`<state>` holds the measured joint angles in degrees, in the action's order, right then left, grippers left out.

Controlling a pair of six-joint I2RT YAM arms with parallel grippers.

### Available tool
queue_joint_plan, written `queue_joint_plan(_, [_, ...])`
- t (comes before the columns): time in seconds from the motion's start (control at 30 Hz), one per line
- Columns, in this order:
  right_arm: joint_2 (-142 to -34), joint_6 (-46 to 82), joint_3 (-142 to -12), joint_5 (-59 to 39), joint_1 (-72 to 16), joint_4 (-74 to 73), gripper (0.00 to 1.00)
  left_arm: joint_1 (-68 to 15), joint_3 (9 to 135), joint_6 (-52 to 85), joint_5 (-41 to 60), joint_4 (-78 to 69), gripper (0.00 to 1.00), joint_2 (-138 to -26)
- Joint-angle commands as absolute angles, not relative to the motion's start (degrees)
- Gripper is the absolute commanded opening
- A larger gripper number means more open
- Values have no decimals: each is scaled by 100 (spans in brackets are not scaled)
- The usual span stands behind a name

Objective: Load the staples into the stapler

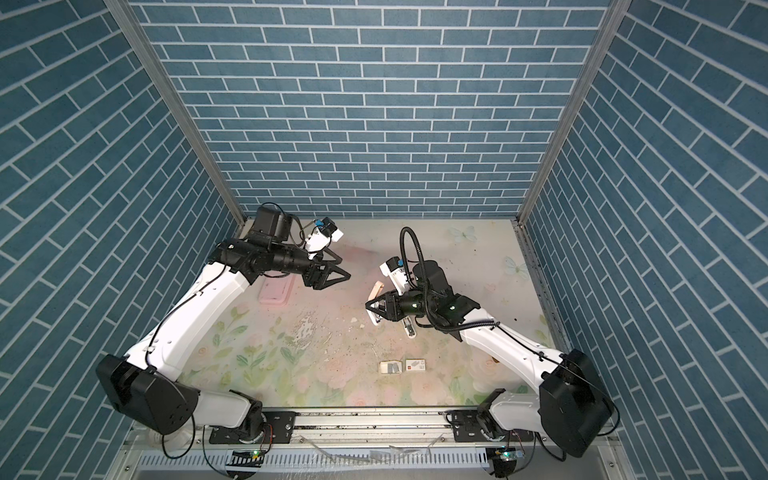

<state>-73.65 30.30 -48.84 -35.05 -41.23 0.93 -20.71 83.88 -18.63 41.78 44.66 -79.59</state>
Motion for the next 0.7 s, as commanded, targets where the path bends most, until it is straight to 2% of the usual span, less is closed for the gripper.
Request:
queue_joint_plan(0.0, [-7503, 2502, -5018, -2606, -4117, 977, 0, -1854, 8156, -1388, 2965, 3893, 72, -7642])
queue_joint_plan(0.2, [-7942, 2555, -5084, -1893, -4195, 1396, 0, -1670, 8139, -1098, 2308, 3799, 72, -7668])
queue_joint_plan(0.67, [-9040, 2783, -5765, -20, -5021, 2102, 2, -1670, 7714, -1457, 2436, 3675, 72, -7618])
